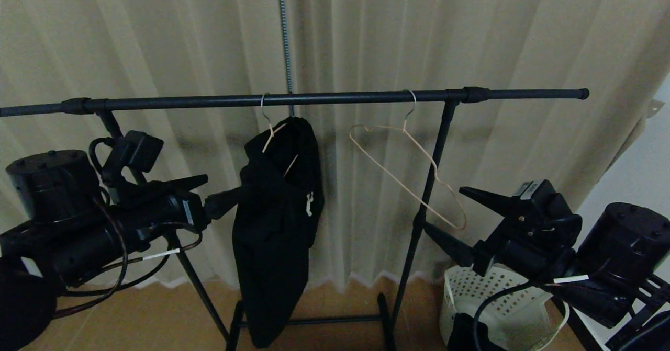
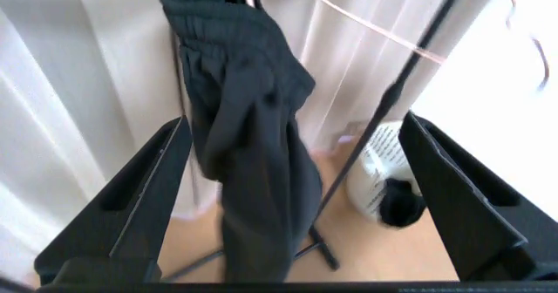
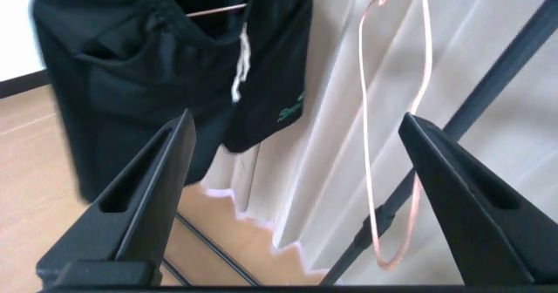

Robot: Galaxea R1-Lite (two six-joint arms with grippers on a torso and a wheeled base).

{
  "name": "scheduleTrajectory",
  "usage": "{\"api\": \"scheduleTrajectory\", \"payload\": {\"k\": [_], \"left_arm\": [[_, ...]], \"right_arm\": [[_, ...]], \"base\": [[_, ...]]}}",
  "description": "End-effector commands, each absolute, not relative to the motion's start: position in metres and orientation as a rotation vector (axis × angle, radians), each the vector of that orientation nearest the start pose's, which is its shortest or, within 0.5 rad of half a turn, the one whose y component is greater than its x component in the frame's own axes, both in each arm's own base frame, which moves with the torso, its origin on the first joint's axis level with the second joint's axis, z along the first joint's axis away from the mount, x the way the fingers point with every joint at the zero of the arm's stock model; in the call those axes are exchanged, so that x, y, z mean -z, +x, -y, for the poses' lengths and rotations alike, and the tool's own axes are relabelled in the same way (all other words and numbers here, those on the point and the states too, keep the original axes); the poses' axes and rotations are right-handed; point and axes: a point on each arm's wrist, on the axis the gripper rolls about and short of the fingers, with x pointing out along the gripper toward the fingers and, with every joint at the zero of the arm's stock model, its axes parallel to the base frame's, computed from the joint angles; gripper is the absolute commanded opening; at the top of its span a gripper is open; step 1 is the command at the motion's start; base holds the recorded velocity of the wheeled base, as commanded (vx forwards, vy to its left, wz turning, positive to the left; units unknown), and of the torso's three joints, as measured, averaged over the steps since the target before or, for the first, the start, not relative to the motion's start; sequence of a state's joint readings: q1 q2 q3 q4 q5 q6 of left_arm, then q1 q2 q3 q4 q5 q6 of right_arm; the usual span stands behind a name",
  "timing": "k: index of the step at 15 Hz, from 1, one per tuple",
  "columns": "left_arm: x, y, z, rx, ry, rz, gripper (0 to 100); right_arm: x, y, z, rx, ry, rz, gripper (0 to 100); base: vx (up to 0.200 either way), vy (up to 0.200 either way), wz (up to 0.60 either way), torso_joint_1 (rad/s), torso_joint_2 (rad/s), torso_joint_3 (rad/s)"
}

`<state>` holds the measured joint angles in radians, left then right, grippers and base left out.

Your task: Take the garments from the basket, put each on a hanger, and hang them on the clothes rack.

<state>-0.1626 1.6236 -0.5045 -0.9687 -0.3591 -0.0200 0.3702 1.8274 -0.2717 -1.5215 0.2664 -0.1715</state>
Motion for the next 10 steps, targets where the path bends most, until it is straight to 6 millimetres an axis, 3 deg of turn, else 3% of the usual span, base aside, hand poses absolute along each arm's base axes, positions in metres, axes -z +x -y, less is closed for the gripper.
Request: {"api": "scheduleTrajectory", "payload": {"k": [1, 4, 7, 10], "left_arm": [[-0.166, 0.217, 0.046, 0.535, 0.066, -0.107, 100], [-0.159, 0.185, 0.059, 0.630, 0.089, -0.108, 100], [-0.161, 0.176, 0.067, 0.673, 0.093, -0.091, 100], [-0.160, 0.170, 0.079, 0.697, 0.099, -0.095, 100]], "right_arm": [[-0.116, 0.238, -0.096, -0.595, -0.169, 0.033, 100], [-0.124, 0.235, -0.089, -0.455, -0.171, 0.048, 100], [-0.128, 0.231, -0.080, -0.281, -0.178, 0.011, 100], [-0.128, 0.227, -0.073, -0.229, -0.181, -0.007, 100]], "base": [[0.000, 0.000, 0.00, 0.000, 0.00, 0.000], [0.000, 0.000, 0.00, 0.000, 0.00, 0.000], [0.000, 0.000, 0.00, 0.000, 0.00, 0.000], [0.000, 0.000, 0.00, 0.000, 0.00, 0.000]]}}
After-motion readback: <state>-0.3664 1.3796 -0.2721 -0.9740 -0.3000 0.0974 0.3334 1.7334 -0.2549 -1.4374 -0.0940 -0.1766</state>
